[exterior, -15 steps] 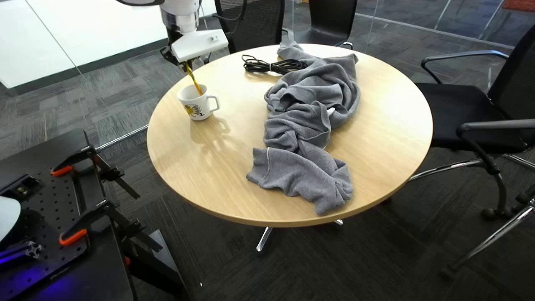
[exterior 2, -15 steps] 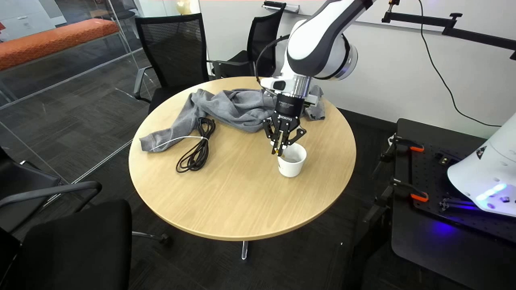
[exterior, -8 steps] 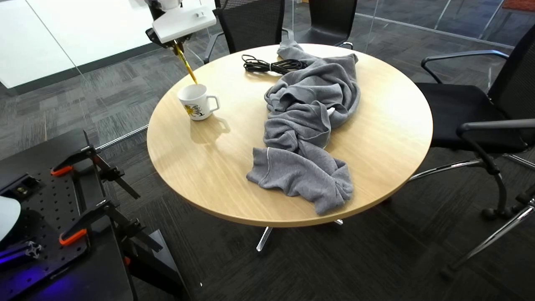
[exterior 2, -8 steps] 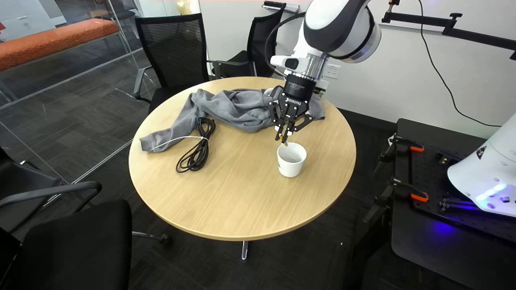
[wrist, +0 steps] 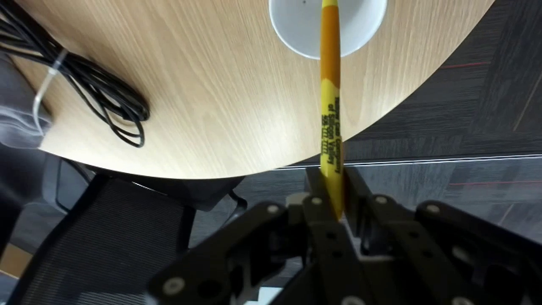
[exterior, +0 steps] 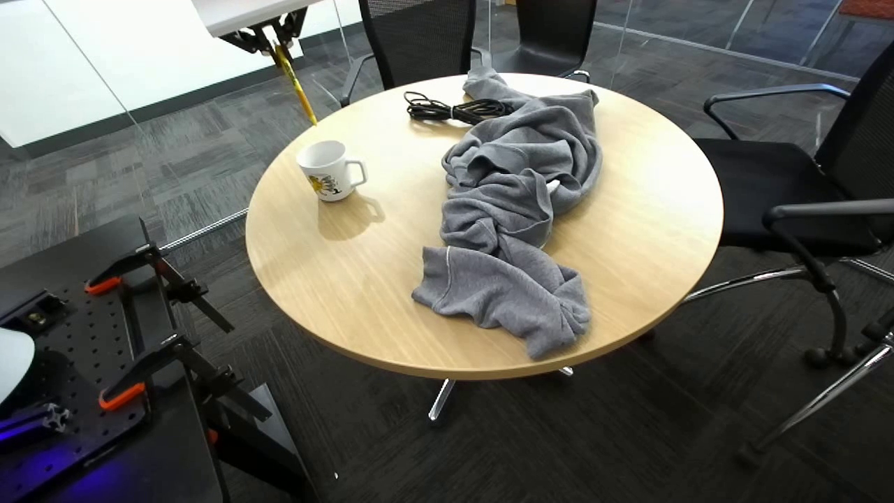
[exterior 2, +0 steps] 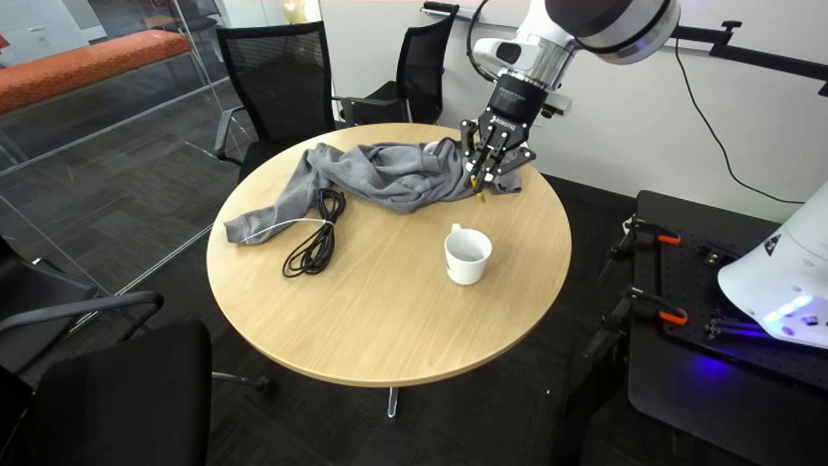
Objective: Remove the pen from the mug cup and place it on the table
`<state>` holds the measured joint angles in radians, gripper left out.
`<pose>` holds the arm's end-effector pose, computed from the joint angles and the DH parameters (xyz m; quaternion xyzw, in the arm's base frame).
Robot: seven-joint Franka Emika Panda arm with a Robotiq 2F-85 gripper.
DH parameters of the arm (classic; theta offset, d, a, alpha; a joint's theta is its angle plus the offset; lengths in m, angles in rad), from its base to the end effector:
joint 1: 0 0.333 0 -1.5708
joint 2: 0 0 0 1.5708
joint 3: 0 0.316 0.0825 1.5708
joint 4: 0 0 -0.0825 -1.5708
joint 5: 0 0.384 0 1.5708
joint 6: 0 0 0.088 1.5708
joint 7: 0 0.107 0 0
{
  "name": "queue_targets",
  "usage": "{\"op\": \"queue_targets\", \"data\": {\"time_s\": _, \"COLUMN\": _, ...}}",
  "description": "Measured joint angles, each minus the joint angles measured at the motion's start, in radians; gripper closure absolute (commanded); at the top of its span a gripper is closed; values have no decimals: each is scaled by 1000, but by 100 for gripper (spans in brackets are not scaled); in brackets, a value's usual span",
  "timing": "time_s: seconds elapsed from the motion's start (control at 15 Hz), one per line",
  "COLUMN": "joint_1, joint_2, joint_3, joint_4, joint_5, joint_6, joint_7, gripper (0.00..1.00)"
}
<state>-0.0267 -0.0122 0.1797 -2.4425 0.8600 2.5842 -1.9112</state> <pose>0.4868 0.0612 0.3165 -0.7533 -0.6059 -0.2342 0.1029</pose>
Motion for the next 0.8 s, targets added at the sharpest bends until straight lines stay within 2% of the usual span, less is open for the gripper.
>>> {"op": "queue_targets", "data": {"time_s": 0.47, "joint_1": 10, "joint_2": -43, "joint_3": -105, "joint_4": -79, "joint_5": -96, "joint_6": 120, "joint_7": 255, "gripper": 96}}
{"op": "queue_targets", "data": {"time_s": 0.8, "joint_1": 3, "joint_2": -5, "joint_3": -177, "joint_4": -88, "joint_5": -280, "joint_6": 121, "joint_7": 511, "gripper": 96}}
